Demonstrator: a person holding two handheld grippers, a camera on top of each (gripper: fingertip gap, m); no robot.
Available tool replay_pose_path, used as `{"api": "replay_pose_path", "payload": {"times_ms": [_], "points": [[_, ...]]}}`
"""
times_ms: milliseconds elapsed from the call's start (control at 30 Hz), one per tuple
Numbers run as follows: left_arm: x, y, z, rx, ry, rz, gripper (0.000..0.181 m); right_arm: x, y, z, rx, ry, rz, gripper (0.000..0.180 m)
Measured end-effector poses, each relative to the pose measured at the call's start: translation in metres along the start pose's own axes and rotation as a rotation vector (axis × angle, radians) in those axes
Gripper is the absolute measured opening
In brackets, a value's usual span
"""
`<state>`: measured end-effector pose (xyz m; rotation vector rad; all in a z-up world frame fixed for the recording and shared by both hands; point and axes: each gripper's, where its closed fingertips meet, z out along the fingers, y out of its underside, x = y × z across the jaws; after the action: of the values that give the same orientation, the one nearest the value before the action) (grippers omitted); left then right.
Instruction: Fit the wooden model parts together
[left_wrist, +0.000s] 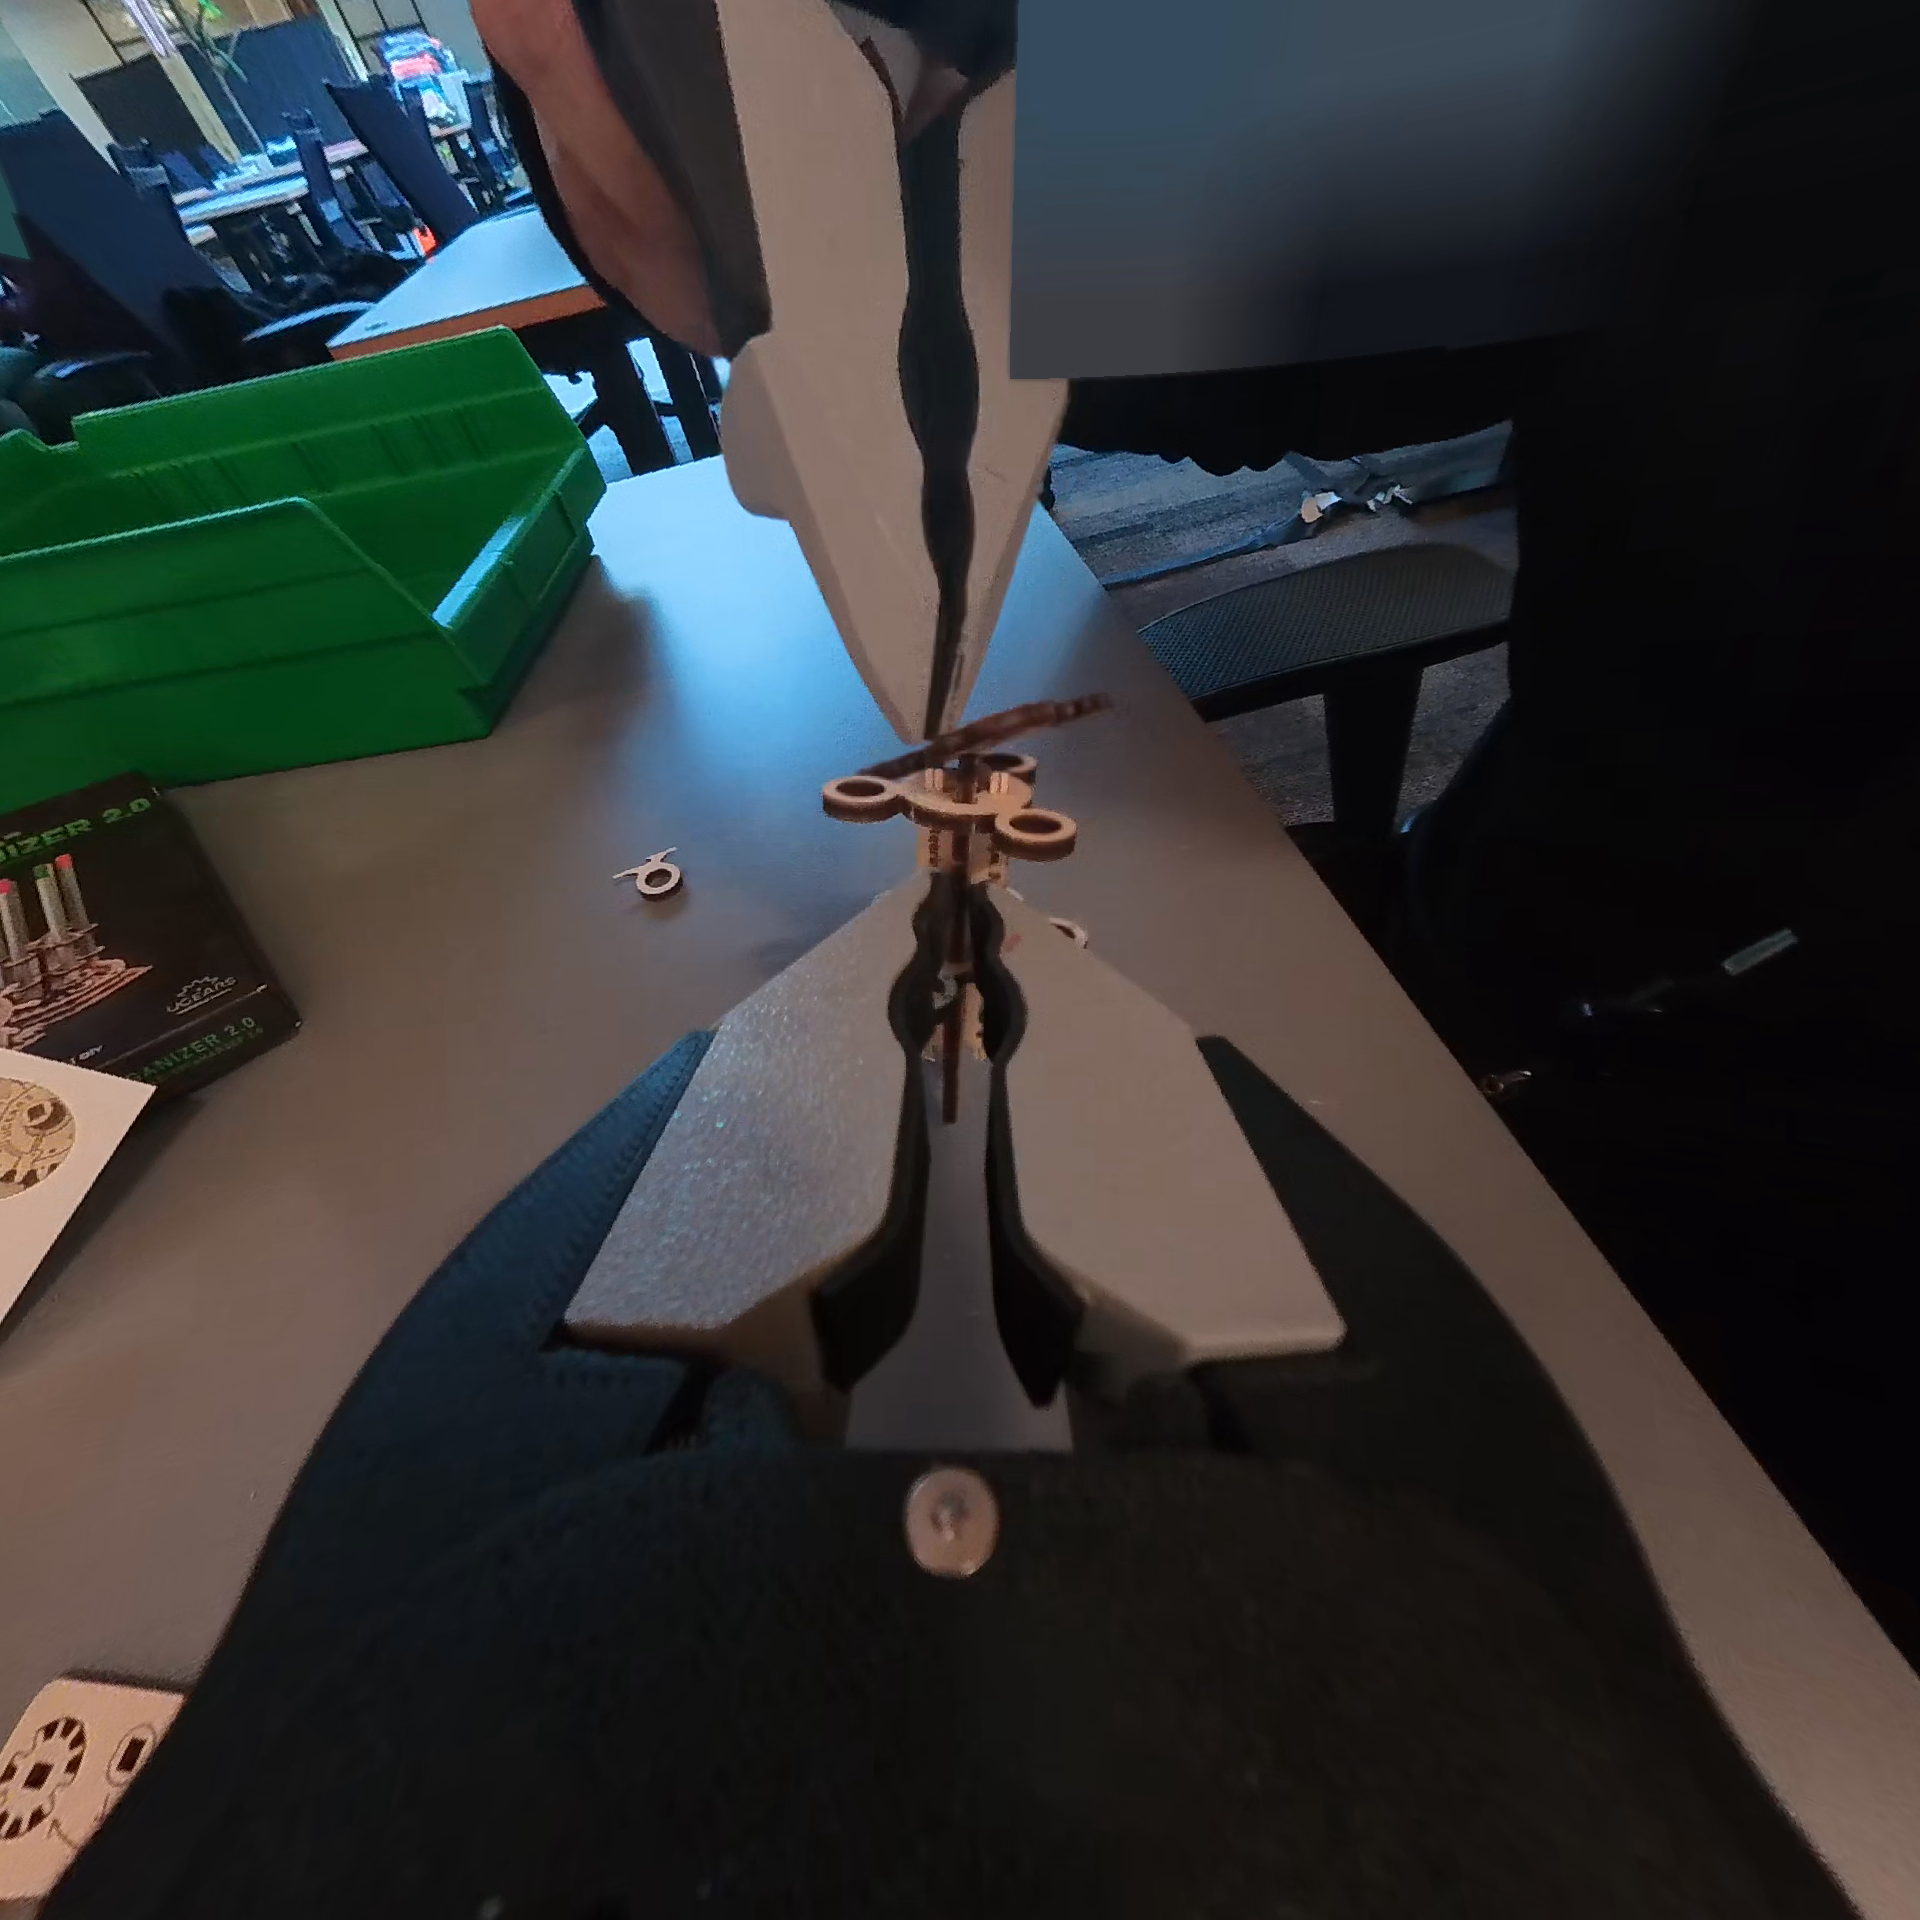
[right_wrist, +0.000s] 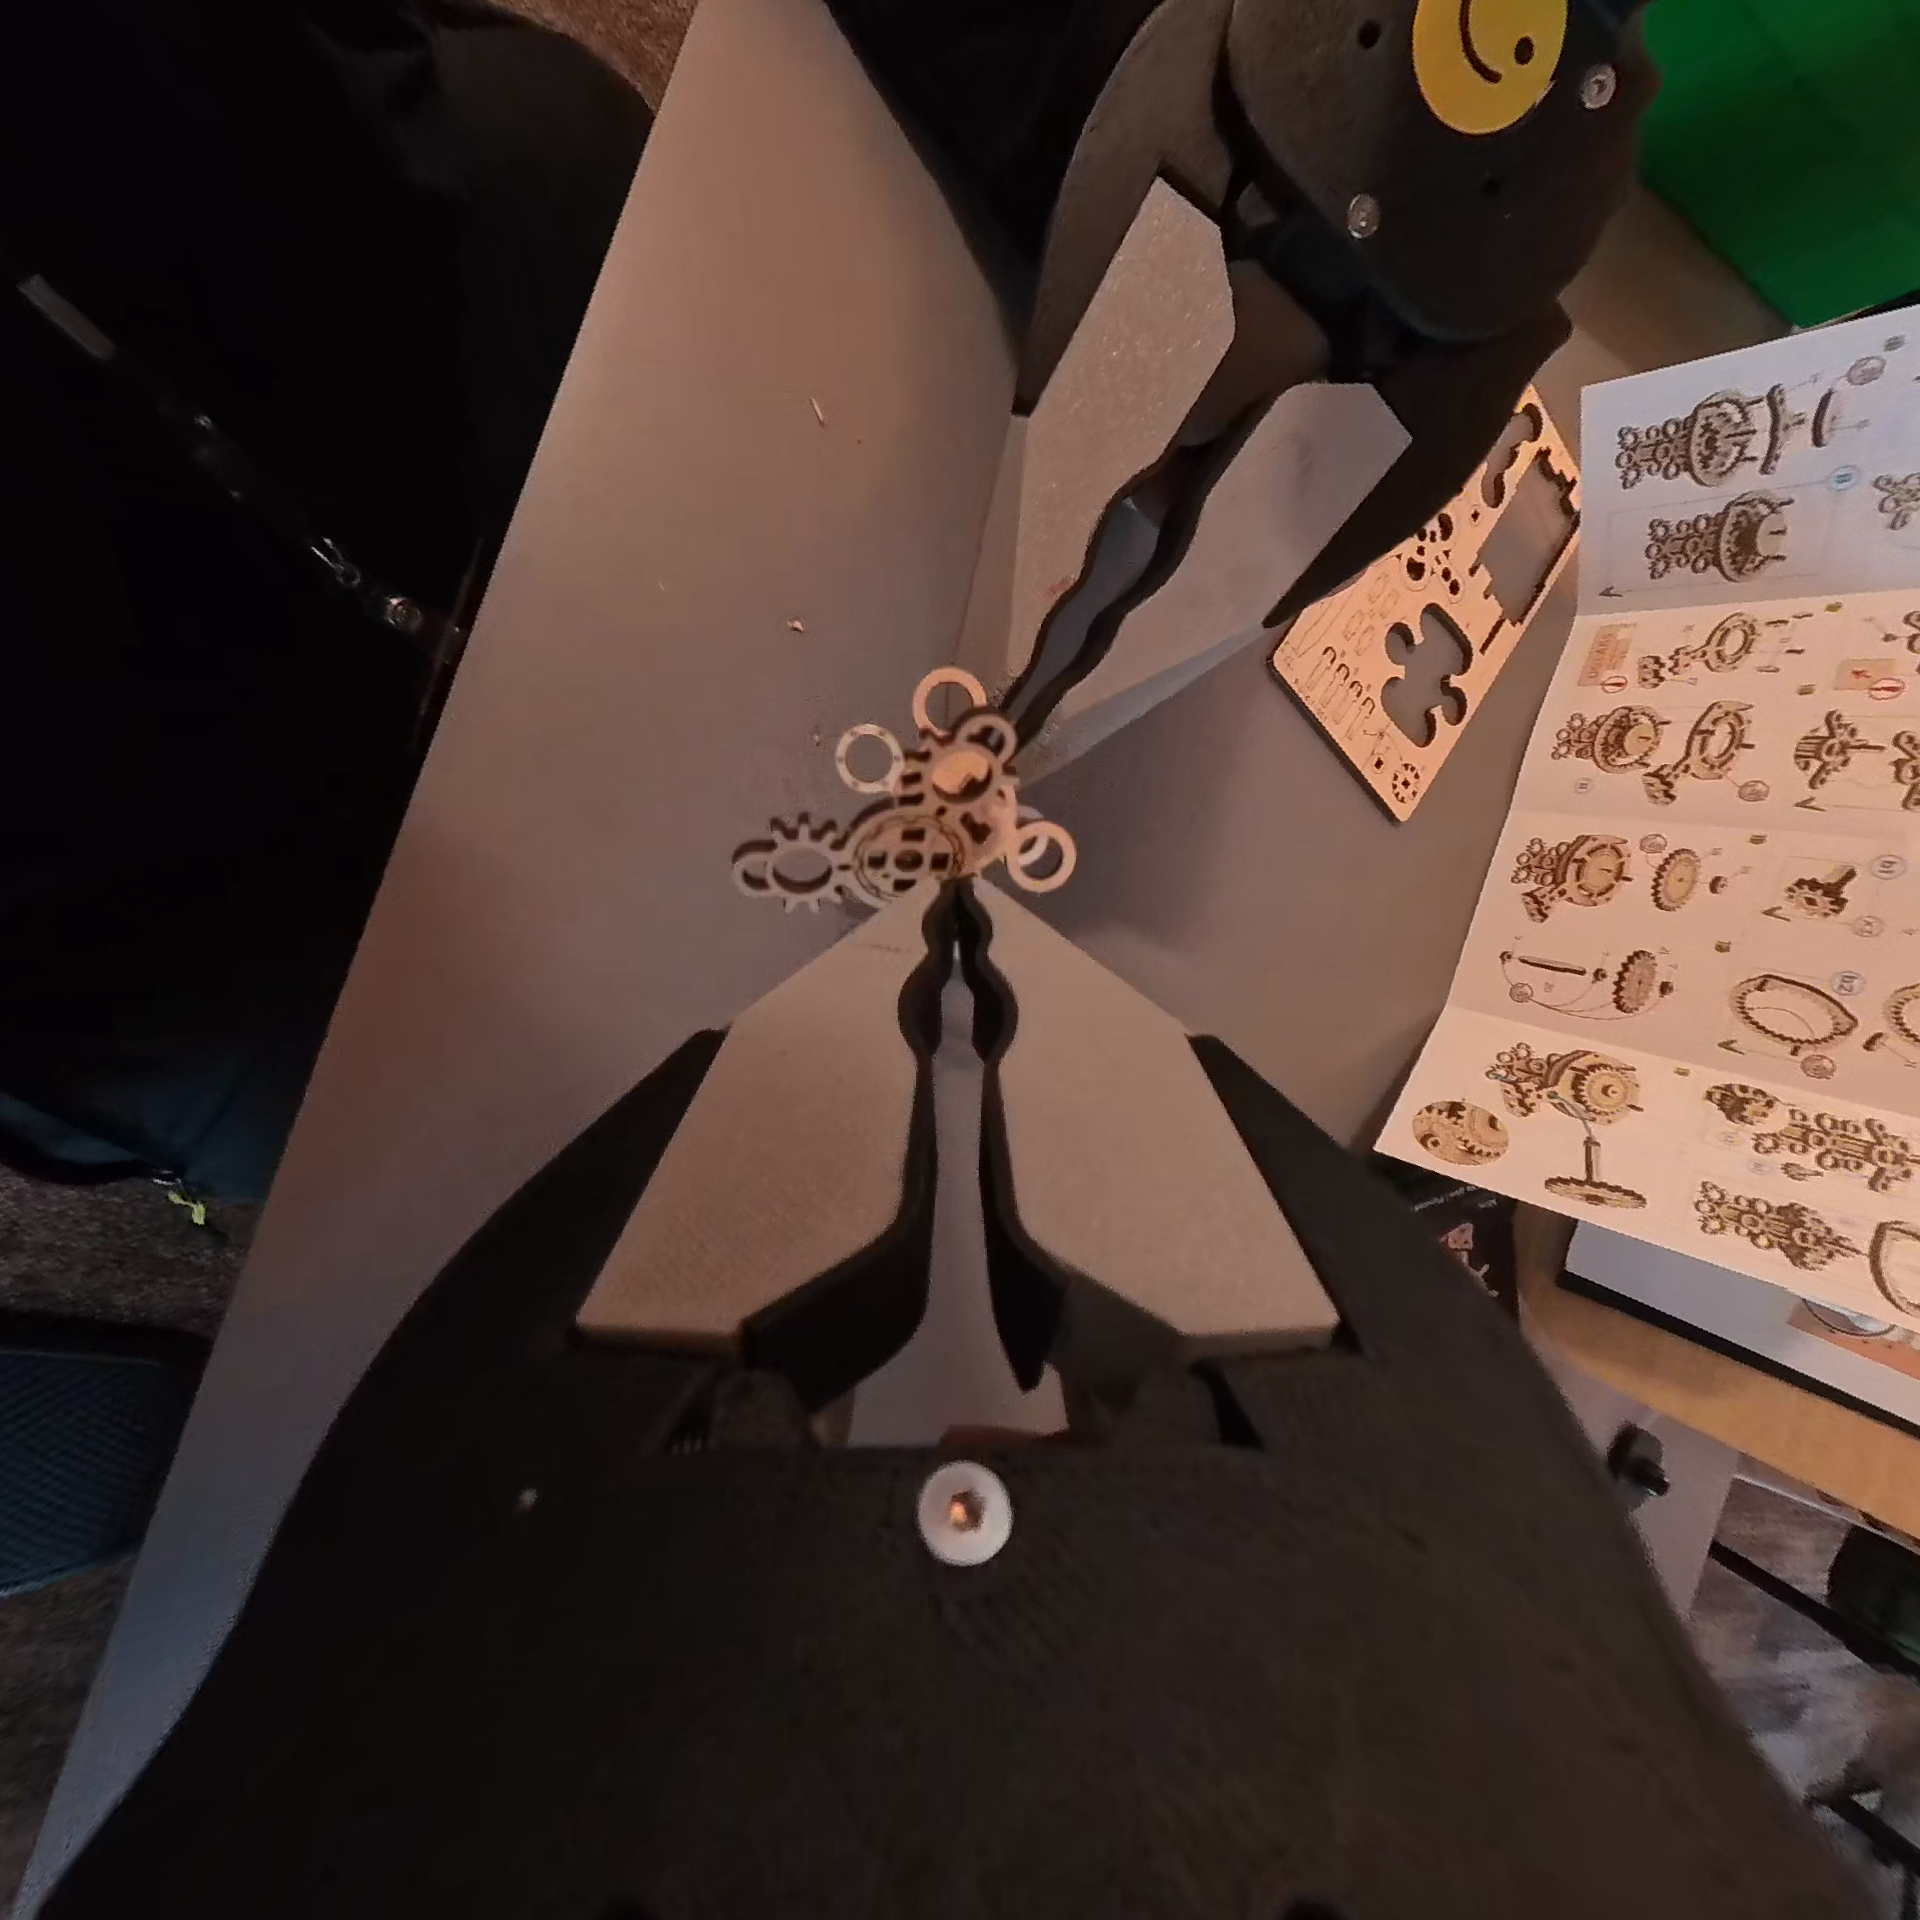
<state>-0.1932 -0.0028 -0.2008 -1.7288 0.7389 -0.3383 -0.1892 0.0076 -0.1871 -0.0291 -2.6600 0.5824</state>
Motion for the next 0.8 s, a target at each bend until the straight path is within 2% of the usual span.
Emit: {"api": "replay_pose_path", "payload": {"times_ms": [267,500,600,800], "points": [[-0.009,0.010,0.002,-0.063,-0.042,-0.037,0.000,0.003,0.017,0.013,0.059,0.011,0.168,0.000],[-0.037,0.024,-0.001,-0.141,-0.191,-0.127,0.000,0.020,0.048,0.027,-0.027,0.081,0.386,0.000],[-0.046,0.033,-0.006,-0.201,-0.261,-0.084,0.000,0.019,0.064,0.036,-0.022,0.085,0.484,0.000],[-0.049,0.045,-0.007,-0.292,-0.300,0.001,0.000,0.020,0.089,0.036,0.019,0.102,0.676,0.000]]}}
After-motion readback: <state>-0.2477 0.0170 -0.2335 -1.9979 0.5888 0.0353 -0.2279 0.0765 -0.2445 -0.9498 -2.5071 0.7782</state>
